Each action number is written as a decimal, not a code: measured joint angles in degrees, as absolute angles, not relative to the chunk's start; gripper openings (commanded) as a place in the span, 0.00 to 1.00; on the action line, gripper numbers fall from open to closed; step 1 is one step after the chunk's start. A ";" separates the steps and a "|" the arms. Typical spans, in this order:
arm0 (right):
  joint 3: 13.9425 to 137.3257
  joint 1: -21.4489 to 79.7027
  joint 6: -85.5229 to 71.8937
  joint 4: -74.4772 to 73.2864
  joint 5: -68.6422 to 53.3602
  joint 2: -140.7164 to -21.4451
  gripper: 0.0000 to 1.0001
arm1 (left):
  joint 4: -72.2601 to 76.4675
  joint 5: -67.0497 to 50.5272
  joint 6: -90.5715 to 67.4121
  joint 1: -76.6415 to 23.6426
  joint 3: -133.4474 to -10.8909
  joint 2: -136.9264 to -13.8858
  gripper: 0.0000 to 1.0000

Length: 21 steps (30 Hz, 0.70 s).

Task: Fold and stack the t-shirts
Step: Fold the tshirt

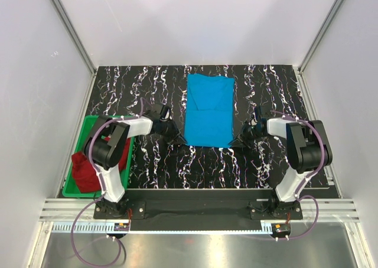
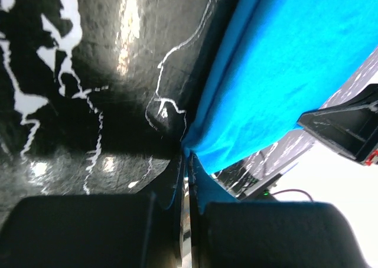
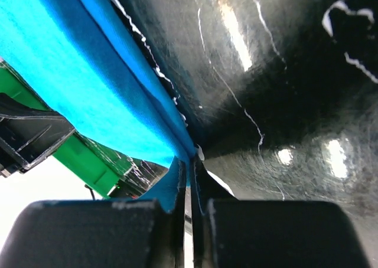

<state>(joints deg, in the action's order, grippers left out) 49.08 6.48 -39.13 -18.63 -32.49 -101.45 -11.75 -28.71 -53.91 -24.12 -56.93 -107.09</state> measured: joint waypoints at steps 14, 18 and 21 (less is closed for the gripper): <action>33.71 13.21 -38.85 -26.04 -26.98 -78.83 0.00 | -15.03 -23.64 -51.31 -33.67 -38.35 -85.32 0.00; 31.94 16.47 -41.15 -30.63 -25.67 -67.81 0.00 | -16.45 -22.55 -52.95 -35.83 -33.54 -76.31 0.00; 31.03 19.09 -43.07 -32.71 -25.30 -62.22 0.00 | -17.91 -22.09 -54.08 -36.88 -31.53 -71.40 0.00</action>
<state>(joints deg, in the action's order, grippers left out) 31.03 19.09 -43.07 -32.71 -25.30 -62.22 -17.91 -22.09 -54.08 -36.88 -31.53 -71.40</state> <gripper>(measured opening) 0.019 0.034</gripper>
